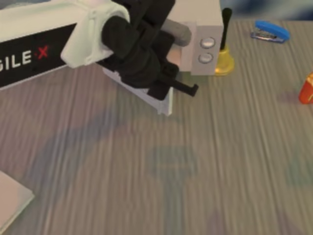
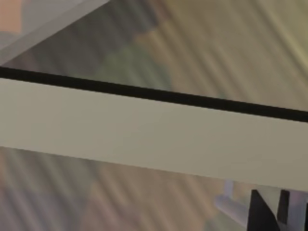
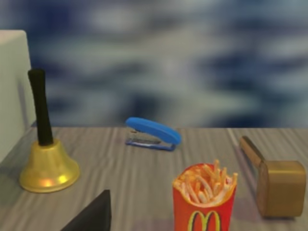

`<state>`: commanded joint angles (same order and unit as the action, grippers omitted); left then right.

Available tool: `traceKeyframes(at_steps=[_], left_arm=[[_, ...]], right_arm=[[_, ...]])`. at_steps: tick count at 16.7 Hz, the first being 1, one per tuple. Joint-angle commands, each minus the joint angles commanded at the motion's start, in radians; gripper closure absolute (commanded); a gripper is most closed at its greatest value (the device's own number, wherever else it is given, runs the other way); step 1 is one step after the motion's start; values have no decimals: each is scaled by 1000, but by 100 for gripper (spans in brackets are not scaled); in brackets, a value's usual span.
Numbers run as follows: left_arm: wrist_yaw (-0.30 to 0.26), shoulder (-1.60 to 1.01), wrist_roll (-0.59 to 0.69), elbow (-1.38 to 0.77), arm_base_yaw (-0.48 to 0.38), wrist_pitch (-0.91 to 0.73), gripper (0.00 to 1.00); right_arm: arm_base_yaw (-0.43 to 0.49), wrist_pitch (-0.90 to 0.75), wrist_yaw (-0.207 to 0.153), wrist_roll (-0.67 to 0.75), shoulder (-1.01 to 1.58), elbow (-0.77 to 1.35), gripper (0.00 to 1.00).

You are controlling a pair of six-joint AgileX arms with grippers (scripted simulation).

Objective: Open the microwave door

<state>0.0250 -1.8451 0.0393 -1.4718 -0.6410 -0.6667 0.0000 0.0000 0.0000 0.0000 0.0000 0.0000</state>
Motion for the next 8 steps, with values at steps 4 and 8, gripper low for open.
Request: traceKeyframes(at_steps=[4,8], left_arm=[[-7,-1,4,0,-6,0,100],[-33,29,-52,35,16,7,100]], right_arm=[[0,0,0,0,0,0,0],[0,0,0,0,0,0,0]])
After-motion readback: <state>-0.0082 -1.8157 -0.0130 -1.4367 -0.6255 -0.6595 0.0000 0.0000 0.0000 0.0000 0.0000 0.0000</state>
